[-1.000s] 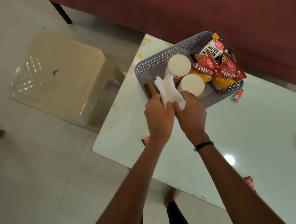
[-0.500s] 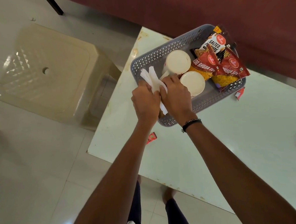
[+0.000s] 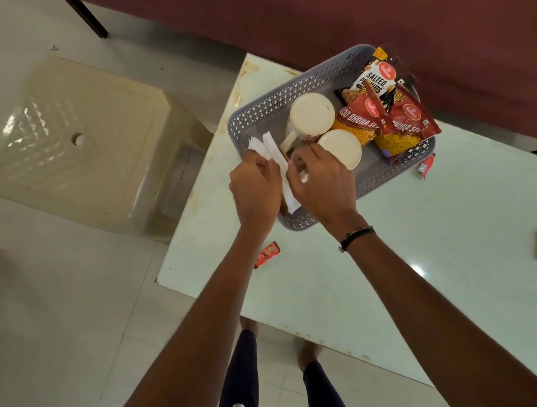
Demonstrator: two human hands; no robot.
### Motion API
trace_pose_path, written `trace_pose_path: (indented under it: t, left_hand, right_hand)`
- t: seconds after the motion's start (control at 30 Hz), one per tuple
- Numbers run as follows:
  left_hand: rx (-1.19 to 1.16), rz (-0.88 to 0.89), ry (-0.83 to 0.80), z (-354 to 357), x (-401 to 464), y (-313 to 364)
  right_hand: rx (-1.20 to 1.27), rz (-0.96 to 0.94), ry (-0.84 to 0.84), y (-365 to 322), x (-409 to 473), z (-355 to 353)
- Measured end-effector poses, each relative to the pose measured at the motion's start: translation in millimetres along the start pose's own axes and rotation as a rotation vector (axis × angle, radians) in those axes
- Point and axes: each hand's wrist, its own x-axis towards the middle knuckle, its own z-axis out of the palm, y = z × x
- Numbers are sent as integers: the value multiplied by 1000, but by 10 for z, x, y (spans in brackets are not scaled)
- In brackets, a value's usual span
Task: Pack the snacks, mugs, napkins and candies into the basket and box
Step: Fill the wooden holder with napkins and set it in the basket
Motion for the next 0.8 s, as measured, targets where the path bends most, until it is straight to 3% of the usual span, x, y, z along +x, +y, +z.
trace_pose_path:
  t: [0.13,0.33,0.47,0.57,0.8]
  left_hand:
    - [-165,-9,61,-64,-6,-38]
    - [-316,-348,108,-24,127,-77]
    - [-386,-660,0,104,203,-112]
    - [-540,-778,-78,168,242,-75]
    - [-727,-862,-86,236,302,-147]
  right_hand:
    - [23,77,162,359,95,-421]
    - [193,500,205,1412,699,-827]
    - [344,794,-15,1937,1096,-724]
    - [470,856,-257,2129,1188,-561]
    - [724,969,-294,2279,1344,-361]
